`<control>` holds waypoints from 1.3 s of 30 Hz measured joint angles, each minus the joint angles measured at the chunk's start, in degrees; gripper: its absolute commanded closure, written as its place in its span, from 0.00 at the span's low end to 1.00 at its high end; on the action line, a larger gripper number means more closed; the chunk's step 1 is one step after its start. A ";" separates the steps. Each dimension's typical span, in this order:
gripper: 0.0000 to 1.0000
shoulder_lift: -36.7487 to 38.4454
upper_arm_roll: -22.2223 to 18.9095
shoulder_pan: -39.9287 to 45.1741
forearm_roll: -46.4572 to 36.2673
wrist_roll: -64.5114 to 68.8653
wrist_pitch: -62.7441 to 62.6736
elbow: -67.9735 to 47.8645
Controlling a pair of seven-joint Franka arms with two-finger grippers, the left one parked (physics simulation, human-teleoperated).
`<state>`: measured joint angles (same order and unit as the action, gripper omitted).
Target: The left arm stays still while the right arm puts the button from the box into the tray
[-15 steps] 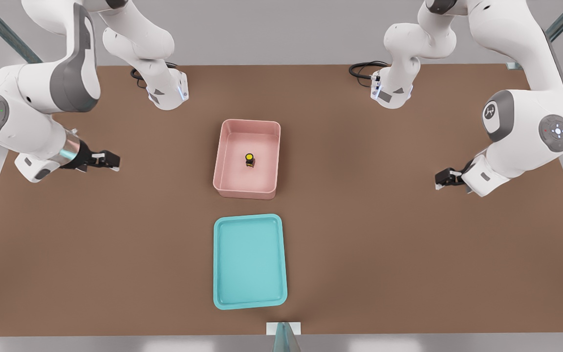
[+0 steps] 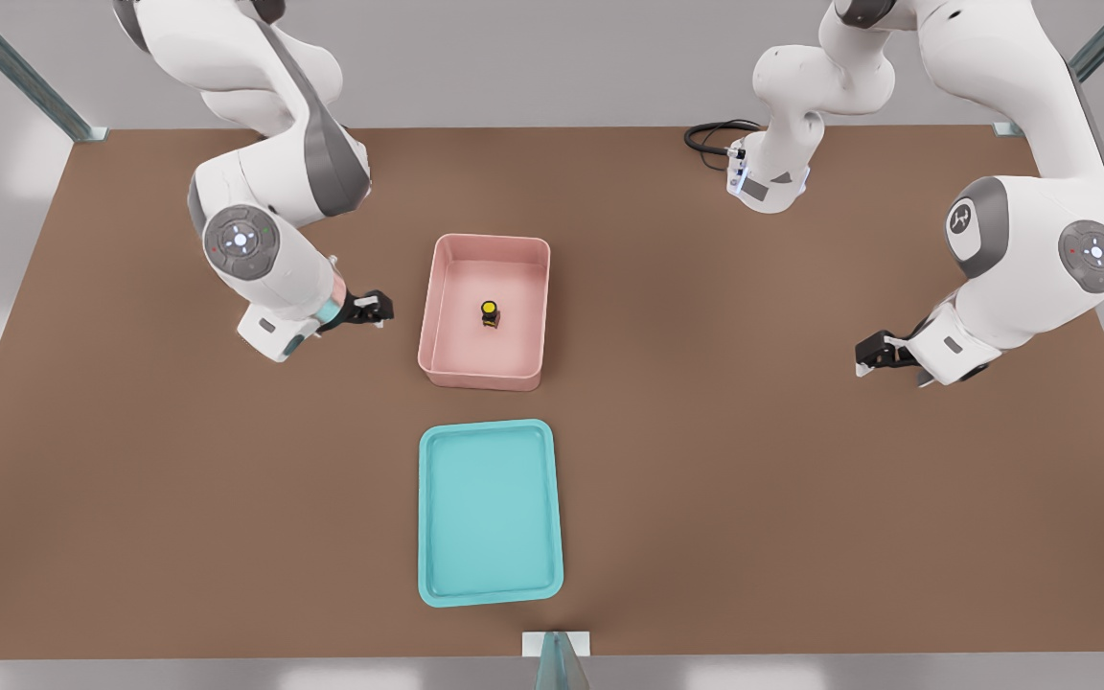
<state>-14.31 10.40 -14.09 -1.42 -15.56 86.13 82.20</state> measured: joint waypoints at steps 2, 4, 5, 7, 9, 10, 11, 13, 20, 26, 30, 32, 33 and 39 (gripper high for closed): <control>0.00 -1.98 0.61 -2.38 -0.36 -2.28 0.84 -0.80; 0.00 -3.24 1.38 -4.46 -1.43 -4.46 2.15 -1.41; 0.00 -3.61 2.19 -5.33 -1.83 -5.32 2.79 -1.49; 0.00 -4.34 2.85 -8.39 -2.39 -6.99 4.44 -1.47; 0.00 -5.39 3.01 -9.87 -2.86 -8.50 6.06 -1.26; 0.00 -5.61 3.10 -10.88 -2.98 -9.27 7.12 -0.49; 0.00 -5.48 3.16 -11.74 -3.06 -10.11 8.48 1.59; 0.00 -2.10 3.55 -12.39 -3.19 -11.86 13.33 11.88; 0.00 1.89 5.80 -13.37 -2.55 -17.94 28.82 30.54; 0.00 3.09 6.81 -14.43 -1.74 -21.73 39.96 38.12; 0.00 0.96 6.89 -15.49 -1.72 -23.73 43.59 39.06; 0.00 0.17 6.90 -15.82 -1.80 -24.58 44.94 39.86; 0.00 -0.25 6.90 -15.86 -1.84 -24.97 45.62 40.14; 0.00 -3.12 6.90 -15.56 -1.91 -26.80 48.80 41.09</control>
<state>-17.42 17.30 -29.65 -3.34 -42.36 134.94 123.29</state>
